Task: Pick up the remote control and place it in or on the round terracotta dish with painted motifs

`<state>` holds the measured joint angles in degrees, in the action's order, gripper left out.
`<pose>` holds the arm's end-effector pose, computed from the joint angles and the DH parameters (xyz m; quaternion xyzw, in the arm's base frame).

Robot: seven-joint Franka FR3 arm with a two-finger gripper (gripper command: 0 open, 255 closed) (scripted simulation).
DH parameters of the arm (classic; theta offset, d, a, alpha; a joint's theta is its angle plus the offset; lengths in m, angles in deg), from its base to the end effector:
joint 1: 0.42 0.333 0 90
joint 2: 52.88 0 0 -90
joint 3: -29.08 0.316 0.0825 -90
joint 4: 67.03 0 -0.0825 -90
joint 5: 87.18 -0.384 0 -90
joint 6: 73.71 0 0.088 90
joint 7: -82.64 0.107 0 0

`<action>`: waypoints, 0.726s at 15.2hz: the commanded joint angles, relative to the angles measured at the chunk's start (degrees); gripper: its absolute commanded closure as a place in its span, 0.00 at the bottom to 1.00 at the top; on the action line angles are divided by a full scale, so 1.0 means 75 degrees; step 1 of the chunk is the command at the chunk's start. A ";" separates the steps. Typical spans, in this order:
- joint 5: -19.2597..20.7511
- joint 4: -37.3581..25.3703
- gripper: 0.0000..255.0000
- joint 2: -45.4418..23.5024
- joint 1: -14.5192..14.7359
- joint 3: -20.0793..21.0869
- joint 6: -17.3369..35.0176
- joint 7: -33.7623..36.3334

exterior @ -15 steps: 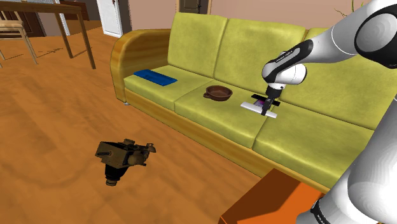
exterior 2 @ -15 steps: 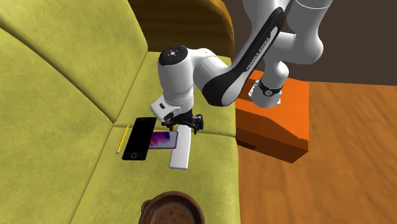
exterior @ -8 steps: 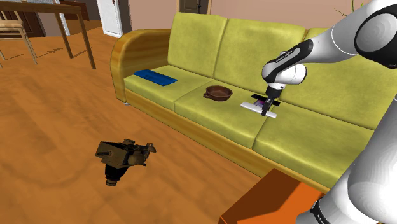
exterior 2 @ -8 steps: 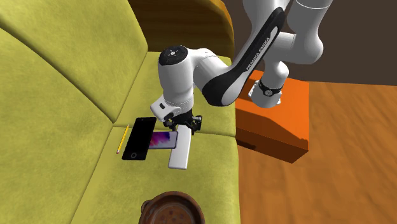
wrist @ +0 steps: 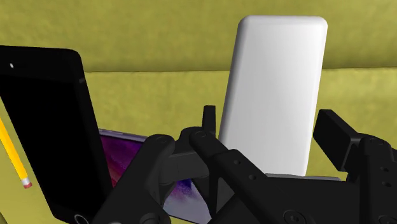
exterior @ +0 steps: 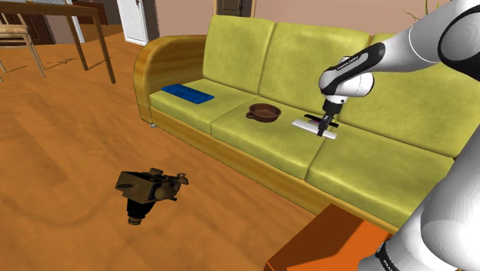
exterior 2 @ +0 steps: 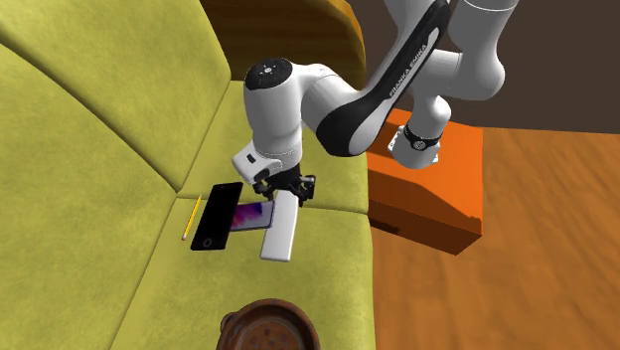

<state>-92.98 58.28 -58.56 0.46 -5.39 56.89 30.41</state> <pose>0.4561 -0.2973 0.3514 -0.9913 -0.1309 -0.0117 0.0036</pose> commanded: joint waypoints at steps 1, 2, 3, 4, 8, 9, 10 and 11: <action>0.0119 -0.0071 1.00 0.0143 0.0018 -0.0018 -0.0184 0.0082; 0.0173 -0.0113 1.00 0.0209 0.0025 -0.0024 -0.0279 0.0122; 0.0225 -0.0158 1.00 0.0274 0.0032 -0.0028 -0.0375 0.0160; 0.0275 -0.0204 1.00 0.0337 0.0039 -0.0031 -0.0472 0.0197; 0.0454 -0.0406 1.00 0.0571 0.0060 -0.0035 -0.0861 0.0330; 0.0494 -0.0461 1.00 0.0624 0.0064 -0.0033 -0.0959 0.0359; 0.0531 -0.0517 1.00 0.0676 0.0068 -0.0032 -0.1058 0.0388; 0.0567 -0.0575 1.00 0.0727 0.0072 -0.0029 -0.1157 0.0415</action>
<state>-88.92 54.56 -53.37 1.02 -5.58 49.02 33.45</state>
